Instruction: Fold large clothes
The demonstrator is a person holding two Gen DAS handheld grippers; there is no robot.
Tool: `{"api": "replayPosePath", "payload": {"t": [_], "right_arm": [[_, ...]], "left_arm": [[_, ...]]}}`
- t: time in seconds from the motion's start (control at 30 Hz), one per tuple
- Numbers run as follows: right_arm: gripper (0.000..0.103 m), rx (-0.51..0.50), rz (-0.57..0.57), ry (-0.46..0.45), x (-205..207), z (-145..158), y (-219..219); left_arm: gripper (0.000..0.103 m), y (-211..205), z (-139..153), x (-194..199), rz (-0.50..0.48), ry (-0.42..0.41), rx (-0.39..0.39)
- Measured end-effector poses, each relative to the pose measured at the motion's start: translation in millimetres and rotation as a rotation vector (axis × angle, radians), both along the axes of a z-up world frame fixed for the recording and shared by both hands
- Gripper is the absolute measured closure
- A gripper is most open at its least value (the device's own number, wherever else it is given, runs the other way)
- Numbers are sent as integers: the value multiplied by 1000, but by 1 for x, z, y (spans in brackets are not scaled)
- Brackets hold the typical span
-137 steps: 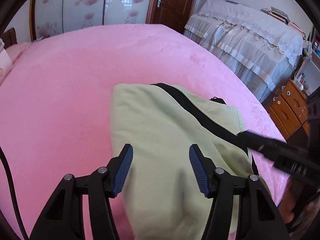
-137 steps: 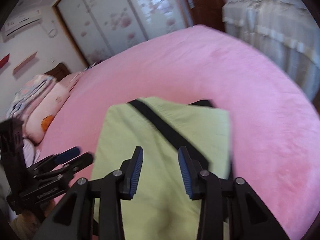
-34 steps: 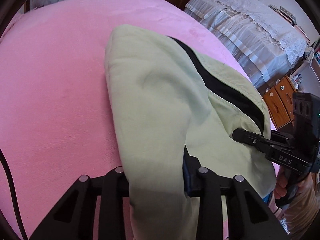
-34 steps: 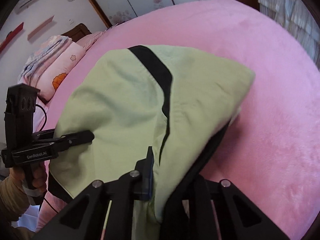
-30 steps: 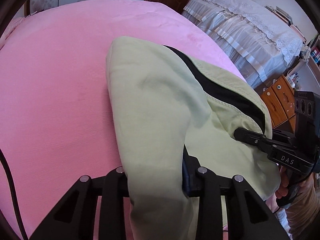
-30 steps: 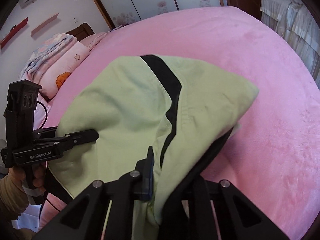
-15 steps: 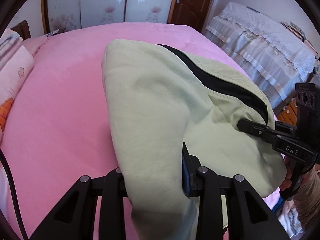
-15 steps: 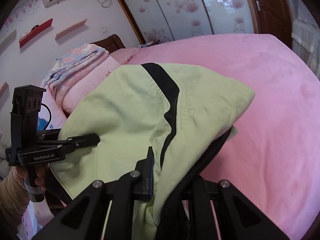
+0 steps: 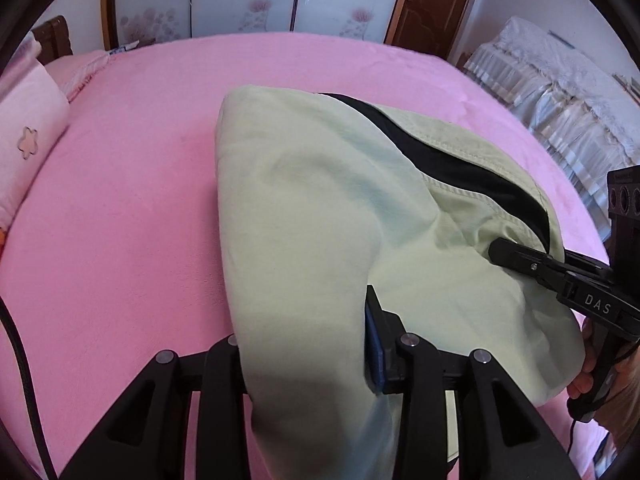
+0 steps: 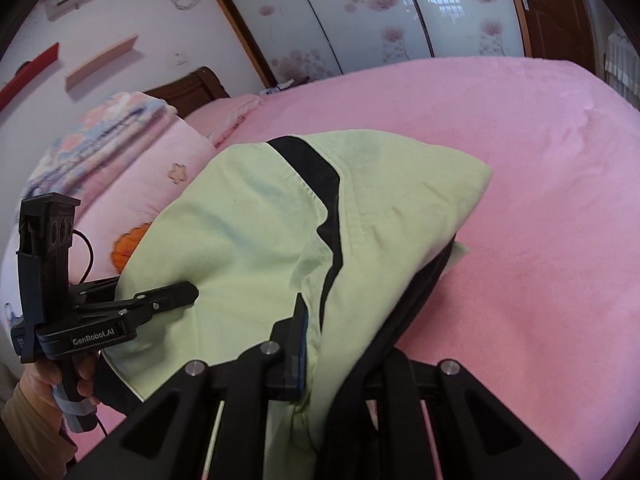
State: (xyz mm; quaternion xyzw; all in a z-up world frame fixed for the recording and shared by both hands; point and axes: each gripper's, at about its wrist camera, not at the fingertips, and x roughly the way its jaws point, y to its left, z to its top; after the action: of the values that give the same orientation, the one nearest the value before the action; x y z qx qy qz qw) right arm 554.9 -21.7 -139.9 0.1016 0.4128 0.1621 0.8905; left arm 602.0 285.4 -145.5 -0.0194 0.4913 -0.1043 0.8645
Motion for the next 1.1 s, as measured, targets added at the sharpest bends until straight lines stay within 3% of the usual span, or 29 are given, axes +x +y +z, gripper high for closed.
{"api": "replayPosePath", "payload": {"t": [0.1, 0.17, 0.23, 0.37, 0.57, 0.63, 0.67, 0.73, 0.8, 0.9, 1.1], "right_arm": [[92, -33, 8, 7, 15, -33, 6], [92, -40, 19, -35, 13, -39, 6], [92, -20, 25, -51, 12, -38, 6], [92, -4, 25, -86, 11, -25, 5], [92, 51, -17, -106, 39, -17, 14], [91, 43, -34, -101, 51, -27, 18], [88, 7, -44, -94, 54, -34, 22], [73, -85, -81, -52, 61, -55, 26], [57, -40, -95, -18, 59, -68, 15], [34, -15, -118, -7, 44, -71, -5], [33, -81, -95, 11, 0, -64, -21]], "left_arm": [[64, 4, -33, 13, -6, -1, 24], [63, 15, -40, 16, 9, -27, -27], [63, 21, -39, 15, 6, -39, -39], [63, 16, -27, 19, -15, -65, 31], [63, 9, -3, 33, 32, -123, 92], [56, 12, -13, 43, 71, -122, 130], [50, 12, -21, 47, 102, -119, 165], [22, 17, -40, 47, 155, -122, 249], [5, 22, -51, 41, 218, -171, 340], [1, 26, -48, 39, 257, -181, 315], [1, 18, -36, 14, 295, -141, 334]]}}
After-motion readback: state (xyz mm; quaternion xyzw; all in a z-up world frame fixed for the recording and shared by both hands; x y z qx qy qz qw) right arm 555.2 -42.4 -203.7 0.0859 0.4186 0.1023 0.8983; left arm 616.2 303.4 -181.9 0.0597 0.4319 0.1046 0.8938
